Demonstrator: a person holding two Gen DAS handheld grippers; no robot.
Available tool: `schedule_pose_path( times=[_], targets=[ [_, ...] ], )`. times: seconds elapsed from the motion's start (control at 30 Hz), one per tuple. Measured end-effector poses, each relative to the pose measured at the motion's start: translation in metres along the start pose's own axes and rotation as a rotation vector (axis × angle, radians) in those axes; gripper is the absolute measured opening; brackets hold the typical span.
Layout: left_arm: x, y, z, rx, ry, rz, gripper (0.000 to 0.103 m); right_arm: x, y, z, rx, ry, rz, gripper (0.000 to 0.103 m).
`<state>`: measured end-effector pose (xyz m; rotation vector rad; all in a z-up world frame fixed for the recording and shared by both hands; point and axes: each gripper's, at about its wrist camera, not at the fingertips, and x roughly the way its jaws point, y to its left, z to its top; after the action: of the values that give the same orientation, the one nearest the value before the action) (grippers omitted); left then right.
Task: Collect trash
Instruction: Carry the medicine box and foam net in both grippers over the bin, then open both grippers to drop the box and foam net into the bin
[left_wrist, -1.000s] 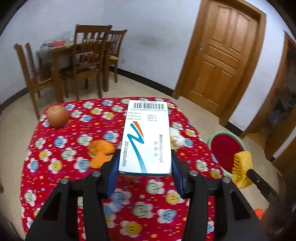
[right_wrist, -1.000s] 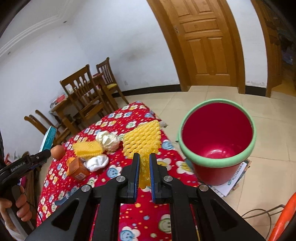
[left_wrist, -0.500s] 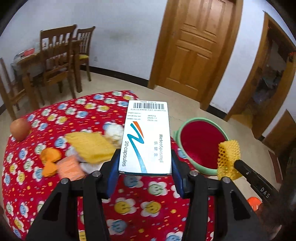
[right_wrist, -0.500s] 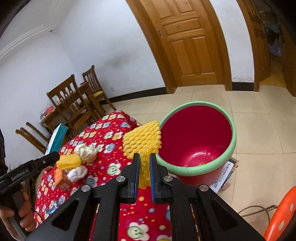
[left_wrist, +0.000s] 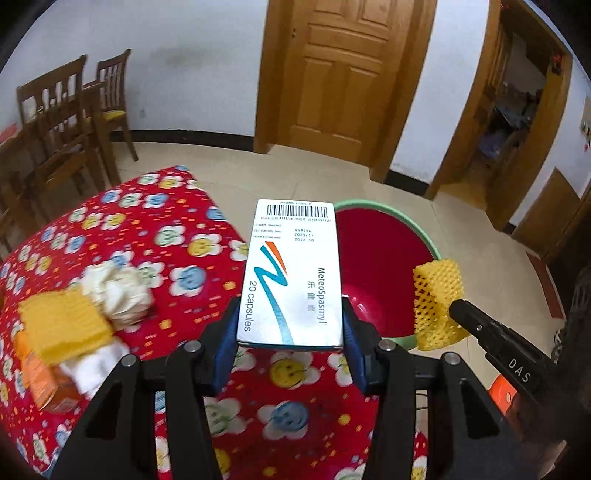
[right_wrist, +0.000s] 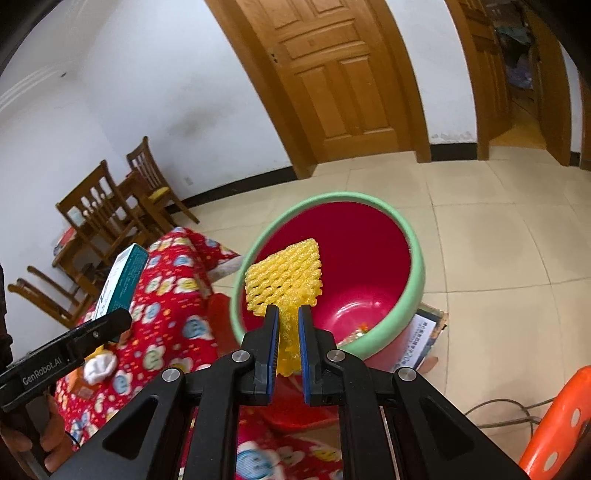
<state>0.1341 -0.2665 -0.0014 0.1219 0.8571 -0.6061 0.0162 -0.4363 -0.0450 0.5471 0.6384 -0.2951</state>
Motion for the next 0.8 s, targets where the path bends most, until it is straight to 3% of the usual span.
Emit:
schedule_pose_path(
  times=[0.47, 0.6, 0.73, 0.8],
  targets=[
    [0.081, -0.038, 0.007, 0.072, 0.122, -0.029, 0.05, 0.032, -0.035, 0.013, 0.023, 0.023, -0.056, 0.015],
    [0.093, -0.044, 0.006, 0.089, 0.145, -0.035, 0.05, 0.036, -0.04, 0.014, 0.04, 0.028, -0.055, 0.026],
    [0.096, -0.049, 0.007, 0.096, 0.152, -0.04, 0.051, 0.036, -0.042, 0.015, 0.053, 0.023, -0.053, 0.028],
    [0.097, -0.049, 0.008, 0.099, 0.153, -0.047, 0.058, 0.036, -0.043, 0.016, 0.051, 0.021, -0.052, 0.032]
  ],
)
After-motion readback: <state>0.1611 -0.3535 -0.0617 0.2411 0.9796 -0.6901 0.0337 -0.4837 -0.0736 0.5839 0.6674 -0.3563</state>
